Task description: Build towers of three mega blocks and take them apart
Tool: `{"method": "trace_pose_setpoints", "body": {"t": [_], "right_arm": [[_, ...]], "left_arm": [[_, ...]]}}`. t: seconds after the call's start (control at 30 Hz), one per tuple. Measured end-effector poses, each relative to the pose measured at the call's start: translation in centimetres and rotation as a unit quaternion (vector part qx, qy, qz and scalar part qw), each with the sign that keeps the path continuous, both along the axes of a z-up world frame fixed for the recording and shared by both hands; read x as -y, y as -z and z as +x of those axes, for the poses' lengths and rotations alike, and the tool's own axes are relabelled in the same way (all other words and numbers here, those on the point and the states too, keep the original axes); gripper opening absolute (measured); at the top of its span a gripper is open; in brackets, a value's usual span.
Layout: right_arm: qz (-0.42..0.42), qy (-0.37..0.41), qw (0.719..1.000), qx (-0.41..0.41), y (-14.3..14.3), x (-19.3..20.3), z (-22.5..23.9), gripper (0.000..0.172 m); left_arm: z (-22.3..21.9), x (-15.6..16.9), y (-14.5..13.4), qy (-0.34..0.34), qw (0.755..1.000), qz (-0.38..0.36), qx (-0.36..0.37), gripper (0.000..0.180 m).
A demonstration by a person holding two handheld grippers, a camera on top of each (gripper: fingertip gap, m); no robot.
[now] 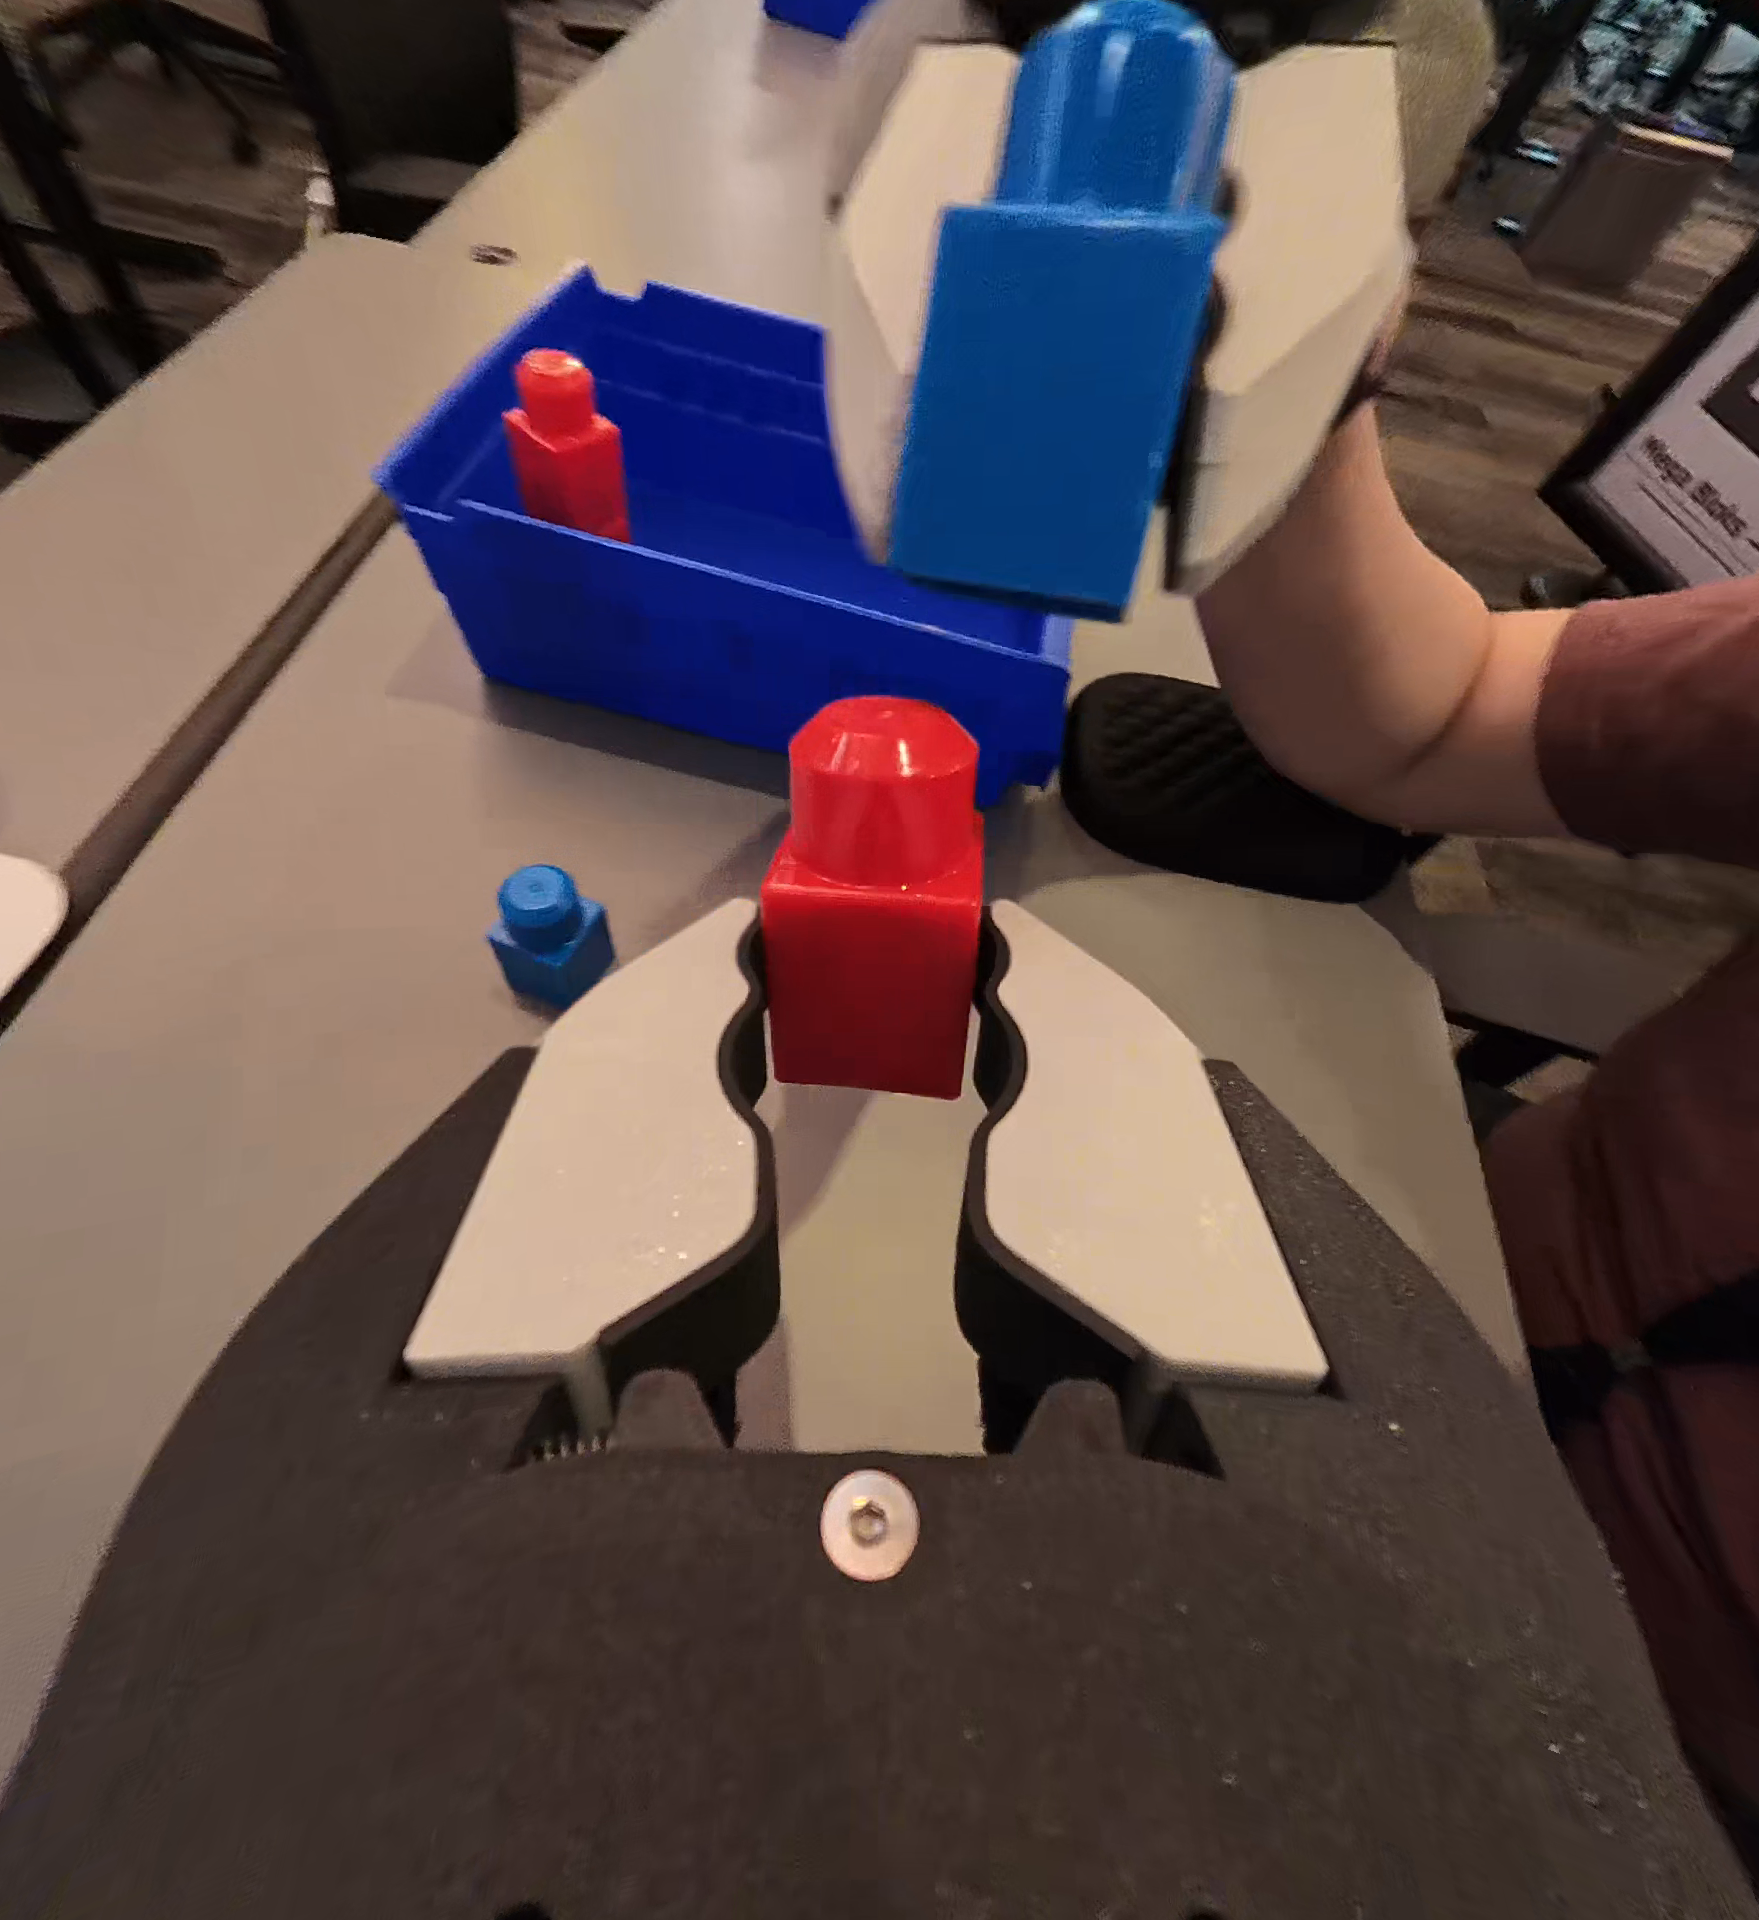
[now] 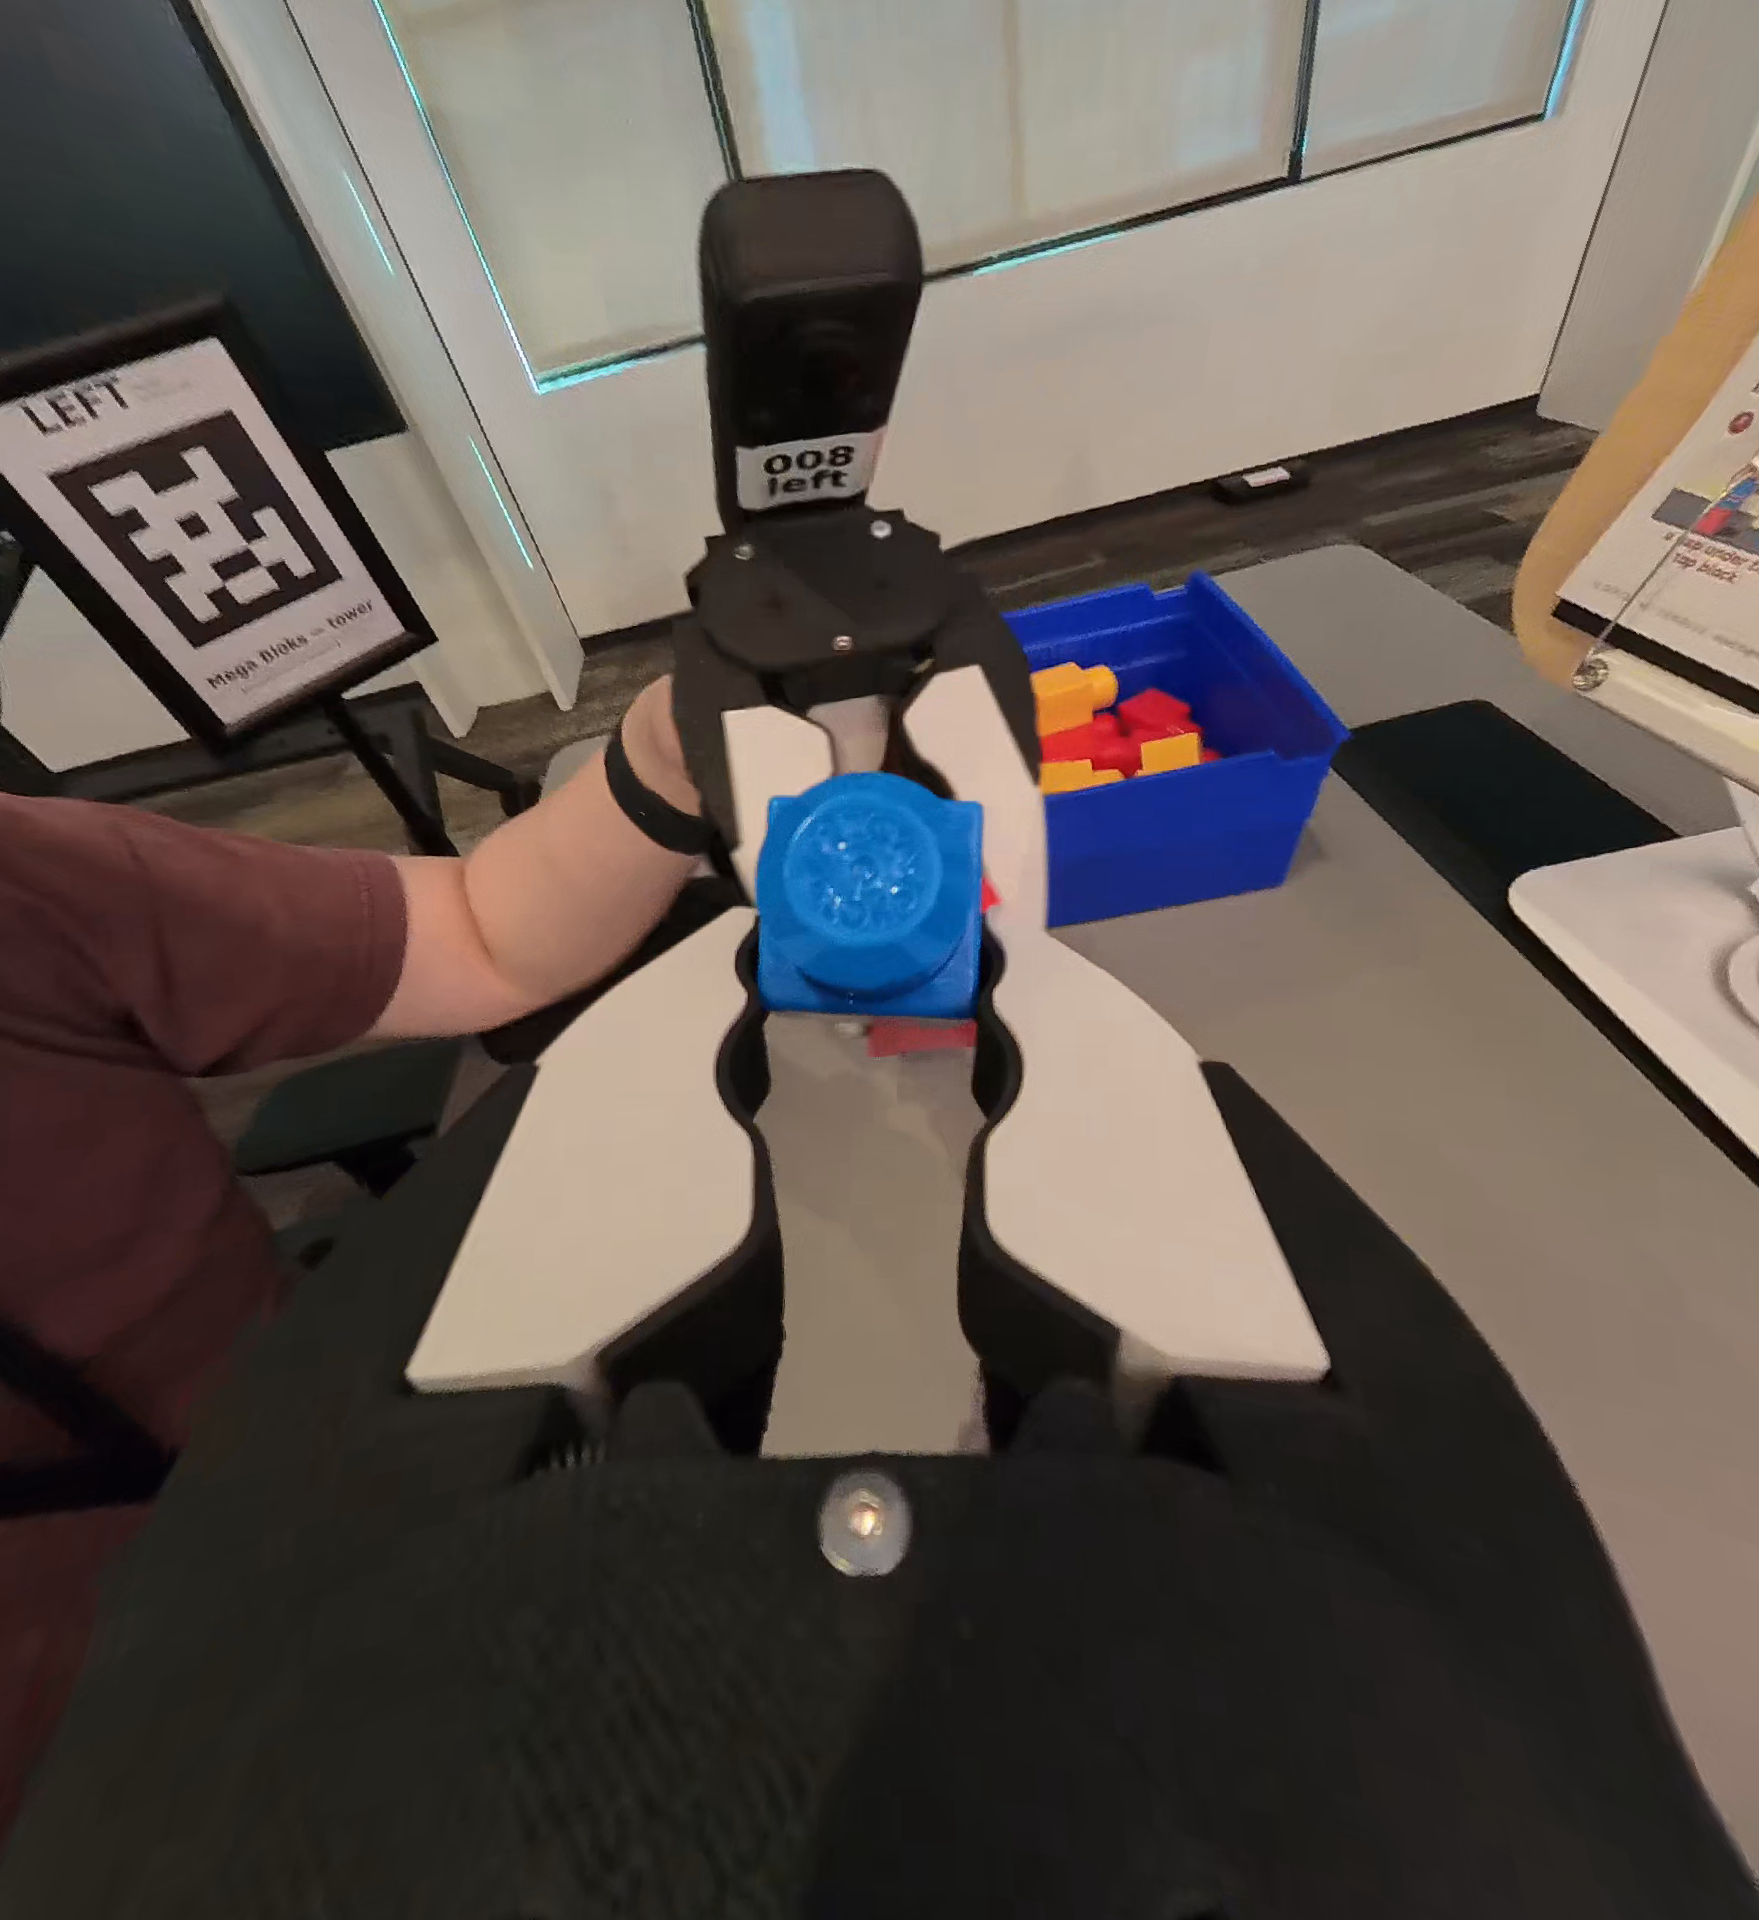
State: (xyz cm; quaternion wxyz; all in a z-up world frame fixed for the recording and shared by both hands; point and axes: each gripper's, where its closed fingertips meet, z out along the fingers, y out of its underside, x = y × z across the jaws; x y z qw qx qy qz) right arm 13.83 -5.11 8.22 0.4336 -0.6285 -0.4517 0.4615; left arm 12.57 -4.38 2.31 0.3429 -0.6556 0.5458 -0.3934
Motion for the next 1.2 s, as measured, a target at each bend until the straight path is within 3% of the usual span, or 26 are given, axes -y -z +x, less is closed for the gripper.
{"method": "trace_pose_setpoints", "body": {"t": [0.23, 0.33, 0.5, 0.57, 0.7, 0.8, 0.9, 1.2], "right_arm": [[-0.021, -0.075, 0.994, 0.074, 3.3, 1.6, -0.9, 0.037], [-0.058, -0.091, 0.988, 0.112, 4.9, 2.2, -0.9, 0.037], [-0.100, -0.101, 0.984, 0.110, 5.6, 2.1, -1.1, 0.037], [-0.103, -0.097, 0.985, 0.098, 5.3, 1.9, -1.1, 0.037], [-0.088, -0.053, 0.993, -0.065, 0.7, 0.0, -1.8, 0.037], [-0.072, -0.010, 0.989, -0.127, -0.6, -1.1, -2.1, 0.037], [-0.061, 0.011, 0.988, -0.142, -0.9, -1.4, -2.2, 0.037], [-0.054, -0.032, 0.997, -0.036, 1.3, -0.4, -1.9, 0.037]], "left_arm": [[1.3, 3.2, 1.0, 0.066, 0.996, -0.048, -0.027, 0.037], [1.0, 3.5, 2.2, 0.071, 0.994, -0.035, -0.071, 0.036], [1.0, 3.6, 3.1, 0.068, 0.991, -0.052, -0.098, 0.036], [1.2, 3.6, 3.0, 0.067, 0.992, -0.062, -0.090, 0.036], [1.9, 2.6, -0.6, 0.046, 0.993, -0.105, 0.032, 0.037], [1.9, 1.6, -1.6, 0.020, 0.993, -0.093, 0.068, 0.037], [2.1, 1.4, -1.9, 0.015, 0.992, -0.090, 0.082, 0.036], [2.0, 2.2, -0.4, 0.038, 0.994, -0.094, 0.035, 0.036]]}}
